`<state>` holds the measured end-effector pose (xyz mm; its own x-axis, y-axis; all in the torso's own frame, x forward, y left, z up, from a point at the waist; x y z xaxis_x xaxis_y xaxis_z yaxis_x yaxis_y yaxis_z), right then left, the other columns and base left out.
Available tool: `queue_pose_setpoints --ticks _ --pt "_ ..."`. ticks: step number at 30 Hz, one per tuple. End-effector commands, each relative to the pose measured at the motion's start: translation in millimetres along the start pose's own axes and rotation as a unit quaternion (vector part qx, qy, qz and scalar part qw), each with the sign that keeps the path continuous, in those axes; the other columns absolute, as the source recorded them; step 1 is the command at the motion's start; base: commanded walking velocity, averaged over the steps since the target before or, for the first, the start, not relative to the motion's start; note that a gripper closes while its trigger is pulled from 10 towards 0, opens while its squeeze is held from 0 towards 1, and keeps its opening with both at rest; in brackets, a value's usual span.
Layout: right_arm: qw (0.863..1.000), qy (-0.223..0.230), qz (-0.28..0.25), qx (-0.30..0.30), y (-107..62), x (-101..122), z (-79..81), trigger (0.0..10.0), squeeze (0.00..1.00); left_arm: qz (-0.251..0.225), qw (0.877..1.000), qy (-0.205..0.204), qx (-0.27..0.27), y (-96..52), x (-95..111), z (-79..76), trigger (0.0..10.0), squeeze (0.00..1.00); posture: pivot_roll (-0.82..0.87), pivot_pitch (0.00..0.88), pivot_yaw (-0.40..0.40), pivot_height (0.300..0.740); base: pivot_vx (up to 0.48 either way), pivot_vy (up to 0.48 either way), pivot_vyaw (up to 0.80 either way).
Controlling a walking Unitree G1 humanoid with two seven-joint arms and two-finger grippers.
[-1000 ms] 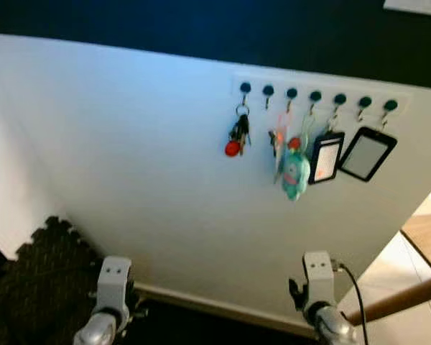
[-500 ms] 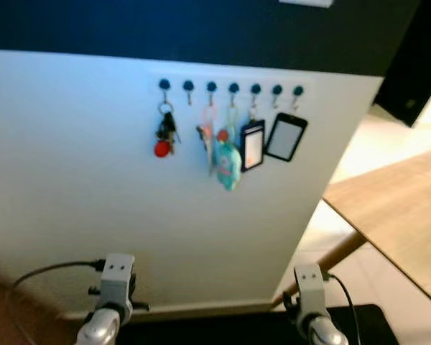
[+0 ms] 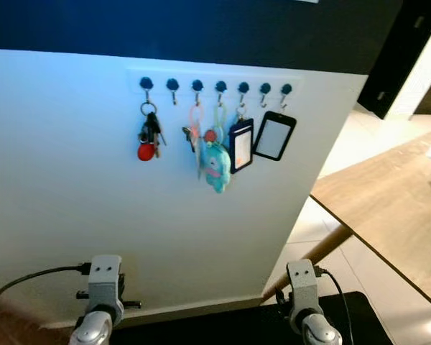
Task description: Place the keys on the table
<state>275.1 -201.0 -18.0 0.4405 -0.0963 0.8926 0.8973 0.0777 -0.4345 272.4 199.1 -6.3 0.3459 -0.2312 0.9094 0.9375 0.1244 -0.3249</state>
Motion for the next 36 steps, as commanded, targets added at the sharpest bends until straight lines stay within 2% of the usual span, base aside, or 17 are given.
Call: queue_pose_setpoints --ticks 1,6,7,10,20,24,26,28,29,31,36 --pt "1.000 -0.002 0.007 0.001 -1.8 -5 -0.7 10.0 0.00 0.008 1.000 0.005 0.003 -2.8 -6 -0.7 10.0 0.00 0.09 0.039 -0.086 0.740 0.000 -0.480 0.00" --pt "1.000 -0.004 0.003 0.004 -0.9 -2 -0.2 10.0 0.00 -0.004 1.000 -0.001 0.008 -3.2 -4 0.1 10.0 0.00 0.09 0.040 -0.086 0.740 0.000 -0.480 0.00" --pt "1.000 -0.005 0.001 0.005 -0.5 -1 -0.3 10.0 0.00 -0.010 0.999 -0.027 0.018 -3.4 -2 1.6 10.0 0.00 0.09 0.043 -0.086 0.740 0.000 0.000 0.00" --pt "1.000 -0.006 0.000 0.005 -0.3 -1 -0.2 10.0 0.00 -0.007 0.999 -0.042 0.028 -3.0 -3 3.8 10.0 0.00 0.09 0.044 -0.086 0.740 0.000 0.000 0.00" --pt "1.000 -0.012 -0.003 0.013 0.7 2 0.4 10.0 0.00 -0.007 0.998 -0.035 0.047 -2.2 -3 9.8 10.0 0.00 0.09 0.049 -0.087 0.740 0.000 0.000 0.00" --pt "1.000 -0.017 -0.004 0.026 1.0 3 2.7 10.0 0.00 -0.011 0.999 -0.018 0.041 -2.2 -2 10.0 10.0 0.00 0.09 0.049 -0.087 0.740 0.000 0.000 0.00" --pt "0.998 -0.016 -0.022 0.065 1.3 8 9.7 10.0 0.00 -0.015 0.999 0.022 0.026 -2.7 -2 8.2 10.0 0.00 0.09 0.049 -0.085 0.740 0.000 0.000 0.00" --pt "0.997 -0.014 -0.027 0.073 1.3 10 11.1 10.0 0.00 -0.019 0.999 0.032 0.021 -2.9 -2 7.7 10.0 0.00 0.09 0.049 -0.085 0.740 0.000 0.000 0.00" --pt "0.995 0.005 -0.037 0.096 1.8 15 13.2 10.0 0.00 -0.027 0.999 0.040 0.017 -3.3 0 8.1 10.0 0.00 0.09 0.049 -0.083 0.740 0.000 0.000 0.00" --pt "0.994 0.009 -0.039 0.101 1.9 16 13.6 10.0 0.00 -0.028 0.999 0.040 0.017 -3.4 0 8.3 10.0 0.00 0.09 0.049 -0.083 0.740 0.000 0.000 0.00" --pt "0.981 0.055 -0.089 0.166 2.1 44 13.5 10.0 0.00 -0.048 0.998 0.040 0.015 -2.3 6 15.9 10.0 0.00 0.09 0.050 -0.081 0.740 0.000 0.000 0.00"
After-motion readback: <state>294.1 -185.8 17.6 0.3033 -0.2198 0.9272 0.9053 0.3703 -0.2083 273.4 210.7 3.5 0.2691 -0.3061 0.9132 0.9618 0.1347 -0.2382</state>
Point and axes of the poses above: a point about 5 cm out from each wrist's last joint towards the gripper, its own y axis pointing out of the wrist towards the gripper, its own x axis along the axis of the wrist's last joint, z = x × y, the point moved 1 cm from there along y, pointing out of the wrist towards the gripper, and after that the axes turned 11 degrees about y, right-handed, at the moved point
